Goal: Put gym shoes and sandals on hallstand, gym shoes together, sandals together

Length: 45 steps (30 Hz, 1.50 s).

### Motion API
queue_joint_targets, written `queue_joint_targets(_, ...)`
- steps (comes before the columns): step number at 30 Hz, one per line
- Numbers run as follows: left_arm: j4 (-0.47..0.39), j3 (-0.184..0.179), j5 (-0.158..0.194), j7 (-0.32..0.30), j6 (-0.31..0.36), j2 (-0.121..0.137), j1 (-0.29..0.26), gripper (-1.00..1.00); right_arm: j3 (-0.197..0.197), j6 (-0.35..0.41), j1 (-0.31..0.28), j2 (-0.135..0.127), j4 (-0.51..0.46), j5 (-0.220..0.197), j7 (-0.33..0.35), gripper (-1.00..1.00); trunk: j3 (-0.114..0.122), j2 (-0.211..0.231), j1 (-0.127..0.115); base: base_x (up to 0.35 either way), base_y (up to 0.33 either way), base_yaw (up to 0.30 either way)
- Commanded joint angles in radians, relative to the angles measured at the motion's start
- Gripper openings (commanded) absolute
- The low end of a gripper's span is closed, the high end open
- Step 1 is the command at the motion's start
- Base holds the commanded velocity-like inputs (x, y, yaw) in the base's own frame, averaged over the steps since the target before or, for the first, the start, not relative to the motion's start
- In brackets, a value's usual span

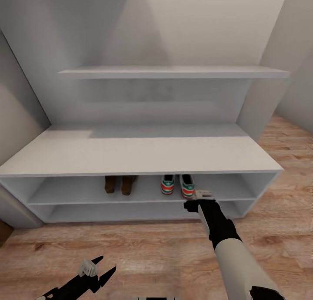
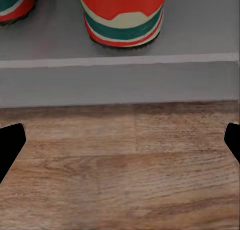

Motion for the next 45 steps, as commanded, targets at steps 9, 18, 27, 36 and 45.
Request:
queue_joint_targets(9,0.001,0.001,0.002,-0.004,-0.003,0.0,-0.001,1.0,-0.003,0.004,0.0,0.001,-0.001,0.004,0.001,1.0,-0.001,0.0,-0.001,-0.334,0.0,0.0)
queue_joint_targets(18,0.002,0.001,0.002,-0.004,-0.002,0.0,-0.001,1.0,-0.002,0.004,0.0,0.001,0.0,0.004,0.001,1.0,-0.001,0.0,-0.001,-0.337,0.0,0.0)
queue_joint_targets(27,0.009,0.003,-0.001,-0.003,-0.003,-0.001,-0.001,1.0,0.0,0.002,0.0,-0.001,0.015,0.005,0.002,1.0,-0.001,0.0,-0.001,-0.337,0.0,0.0)
queue_joint_targets(36,0.01,0.015,0.0,0.024,-0.006,0.001,-0.001,1.0,0.0,-0.088,0.003,-0.013,0.131,0.006,0.003,1.0,-0.001,0.0,-0.001,-0.337,0.0,0.0)
queue_joint_targets(45,0.01,0.09,-0.002,0.204,-0.008,0.0,-0.001,1.0,0.002,-0.44,0.012,-0.043,0.425,0.011,0.01,1.0,-0.001,0.0,-0.001,-0.274,0.0,0.0)
